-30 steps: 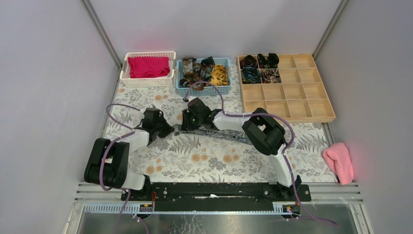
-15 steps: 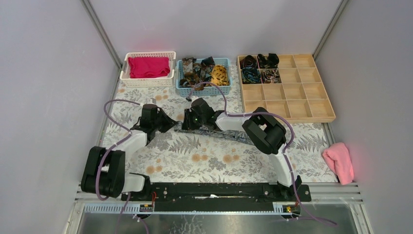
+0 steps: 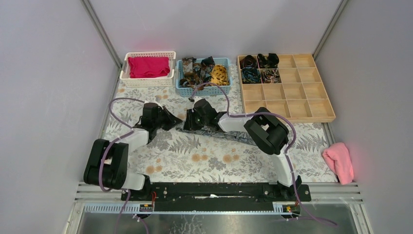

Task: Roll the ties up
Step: Roll the tie at the center of the board.

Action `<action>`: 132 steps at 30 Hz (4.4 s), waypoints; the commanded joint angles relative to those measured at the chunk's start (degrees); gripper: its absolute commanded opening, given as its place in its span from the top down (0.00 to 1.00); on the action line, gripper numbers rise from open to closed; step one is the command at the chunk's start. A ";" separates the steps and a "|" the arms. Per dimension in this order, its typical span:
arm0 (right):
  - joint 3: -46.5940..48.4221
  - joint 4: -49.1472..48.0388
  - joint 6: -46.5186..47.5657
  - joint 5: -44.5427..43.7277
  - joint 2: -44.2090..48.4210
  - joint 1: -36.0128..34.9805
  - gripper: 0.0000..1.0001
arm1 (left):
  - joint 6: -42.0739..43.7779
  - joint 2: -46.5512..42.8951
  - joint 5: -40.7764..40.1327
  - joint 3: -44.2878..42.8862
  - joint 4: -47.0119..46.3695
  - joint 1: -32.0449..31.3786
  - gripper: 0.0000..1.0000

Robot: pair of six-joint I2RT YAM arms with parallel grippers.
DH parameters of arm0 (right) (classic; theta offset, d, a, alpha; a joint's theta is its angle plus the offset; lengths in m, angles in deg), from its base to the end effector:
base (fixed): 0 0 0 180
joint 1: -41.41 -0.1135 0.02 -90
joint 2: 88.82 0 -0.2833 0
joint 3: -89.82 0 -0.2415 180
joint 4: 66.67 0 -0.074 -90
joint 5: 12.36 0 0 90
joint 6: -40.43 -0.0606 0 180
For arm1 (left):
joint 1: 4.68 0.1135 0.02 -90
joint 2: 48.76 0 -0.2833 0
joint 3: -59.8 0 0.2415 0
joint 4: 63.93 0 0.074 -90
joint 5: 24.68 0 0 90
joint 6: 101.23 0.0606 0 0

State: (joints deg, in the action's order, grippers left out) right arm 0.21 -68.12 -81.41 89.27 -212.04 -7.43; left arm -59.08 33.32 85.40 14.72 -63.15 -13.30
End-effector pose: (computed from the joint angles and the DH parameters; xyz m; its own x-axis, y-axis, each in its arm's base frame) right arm 0.3146 0.3784 0.1501 -0.7399 -0.0613 -0.6699 -0.5419 0.6444 0.5396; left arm 0.2711 -0.0621 0.1686 -0.7098 -0.5967 -0.3745 -0.1746 0.6639 -0.7271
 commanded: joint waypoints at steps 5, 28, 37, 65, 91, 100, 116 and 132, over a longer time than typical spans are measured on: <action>-5.06 4.31 0.97 -0.93 5.19 0.63 0.65 | 1.58 -7.12 0.43 -0.40 1.66 -0.26 1.00; -7.37 12.81 6.16 -10.94 11.11 0.71 0.74 | 3.46 6.96 -10.04 -5.25 10.15 0.19 1.00; -4.74 14.11 6.87 -11.28 5.84 1.04 0.76 | 3.53 12.38 -5.30 -5.96 5.28 0.10 1.00; -7.95 8.76 4.46 -5.72 3.59 3.59 0.76 | -1.56 9.87 4.85 -3.83 -12.33 -7.80 1.00; -10.35 12.37 4.62 -11.11 14.88 4.10 0.57 | -1.21 13.06 4.14 -7.18 -11.76 -8.68 1.00; -13.13 10.91 4.87 -11.35 18.87 4.52 0.80 | -1.53 14.93 4.00 -7.45 -12.55 -9.44 1.00; -16.24 10.03 5.04 -13.27 17.05 6.54 1.00 | -1.87 13.38 3.96 -8.51 -11.54 -11.38 1.00; -11.80 6.88 3.20 -2.71 10.86 7.27 1.00 | -2.14 18.92 2.53 -11.90 -12.58 -15.44 1.00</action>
State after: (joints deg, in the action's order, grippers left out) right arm -13.43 -62.05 -77.56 84.84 -199.76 -0.15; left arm -61.53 49.69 88.85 4.60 -73.38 -28.32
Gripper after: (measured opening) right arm 0.010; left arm 0.006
